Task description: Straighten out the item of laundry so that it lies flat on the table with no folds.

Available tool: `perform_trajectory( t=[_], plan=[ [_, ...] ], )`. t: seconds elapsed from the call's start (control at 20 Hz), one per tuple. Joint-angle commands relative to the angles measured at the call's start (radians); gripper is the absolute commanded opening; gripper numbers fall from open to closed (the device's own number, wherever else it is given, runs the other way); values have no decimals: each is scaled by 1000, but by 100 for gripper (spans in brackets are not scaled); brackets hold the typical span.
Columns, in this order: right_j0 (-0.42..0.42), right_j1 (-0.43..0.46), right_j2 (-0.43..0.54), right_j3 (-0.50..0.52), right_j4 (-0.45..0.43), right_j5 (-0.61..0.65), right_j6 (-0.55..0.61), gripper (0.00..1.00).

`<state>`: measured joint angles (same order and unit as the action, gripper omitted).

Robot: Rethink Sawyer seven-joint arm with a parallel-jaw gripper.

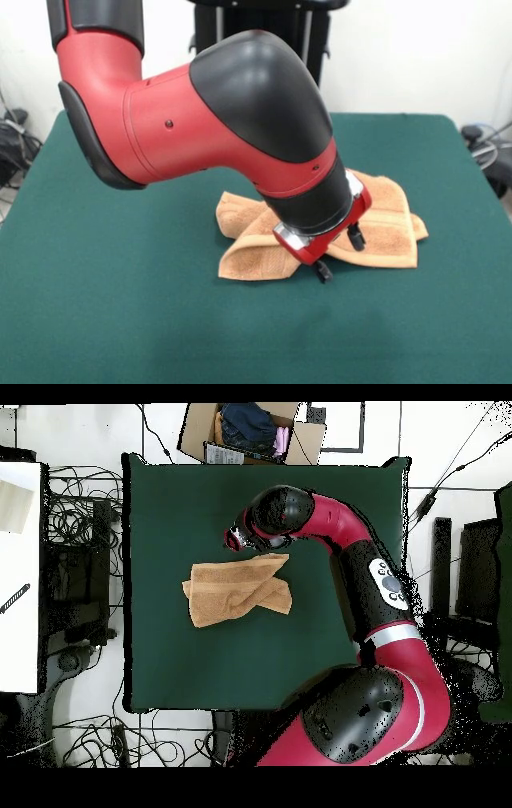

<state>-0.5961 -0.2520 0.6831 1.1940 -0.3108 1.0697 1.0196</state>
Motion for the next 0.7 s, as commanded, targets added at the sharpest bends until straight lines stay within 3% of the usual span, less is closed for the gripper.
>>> perform_trajectory(
  t=[0.05, 0.7],
  plan=[
    [-22, -16, -1, 85, -27, -97, -20, 100],
    [-22, -29, 1, 99, -25, -107, -12, 100]
  ],
)
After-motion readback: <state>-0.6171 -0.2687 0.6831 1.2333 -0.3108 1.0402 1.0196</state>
